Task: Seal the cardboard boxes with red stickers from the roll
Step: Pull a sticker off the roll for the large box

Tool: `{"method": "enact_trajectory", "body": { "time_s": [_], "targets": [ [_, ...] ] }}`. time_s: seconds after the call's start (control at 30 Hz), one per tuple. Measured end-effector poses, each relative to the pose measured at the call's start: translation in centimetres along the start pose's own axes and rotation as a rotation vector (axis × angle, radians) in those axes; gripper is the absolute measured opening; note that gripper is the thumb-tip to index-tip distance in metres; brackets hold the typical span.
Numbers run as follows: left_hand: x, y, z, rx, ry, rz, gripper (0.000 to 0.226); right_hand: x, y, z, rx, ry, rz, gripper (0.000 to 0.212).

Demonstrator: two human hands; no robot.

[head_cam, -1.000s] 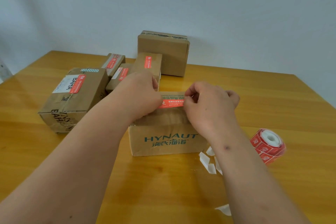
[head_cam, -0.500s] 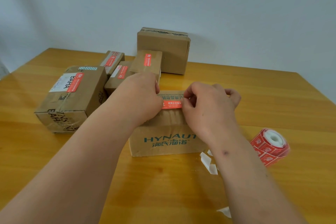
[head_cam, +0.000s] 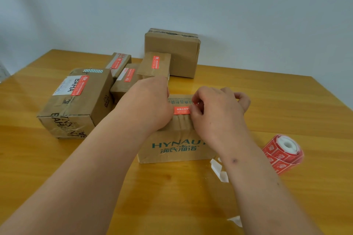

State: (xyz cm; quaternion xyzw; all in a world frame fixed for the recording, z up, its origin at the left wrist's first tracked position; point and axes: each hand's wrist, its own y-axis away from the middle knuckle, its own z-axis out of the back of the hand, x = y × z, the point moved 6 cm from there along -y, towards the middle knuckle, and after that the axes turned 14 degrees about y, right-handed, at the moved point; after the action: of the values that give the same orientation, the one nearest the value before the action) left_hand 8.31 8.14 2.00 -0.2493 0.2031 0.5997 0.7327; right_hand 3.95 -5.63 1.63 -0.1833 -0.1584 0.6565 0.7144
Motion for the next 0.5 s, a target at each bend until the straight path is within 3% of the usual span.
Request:
{"method": "enact_trajectory", "body": {
  "time_s": [0.3, 0.5],
  "targets": [
    [-0.7, 0.8, 0.1, -0.064, -0.077, -0.014, 0.023, -0.1, 0.1, 0.1, -0.028, 0.006, -0.030, 0.004],
    [-0.2, 1.0, 1.0, -0.063, -0.020, 0.001, 0.033, -1.0, 0.0, 0.2, 0.040, -0.044, -0.073, 0.024]
  ]
}}
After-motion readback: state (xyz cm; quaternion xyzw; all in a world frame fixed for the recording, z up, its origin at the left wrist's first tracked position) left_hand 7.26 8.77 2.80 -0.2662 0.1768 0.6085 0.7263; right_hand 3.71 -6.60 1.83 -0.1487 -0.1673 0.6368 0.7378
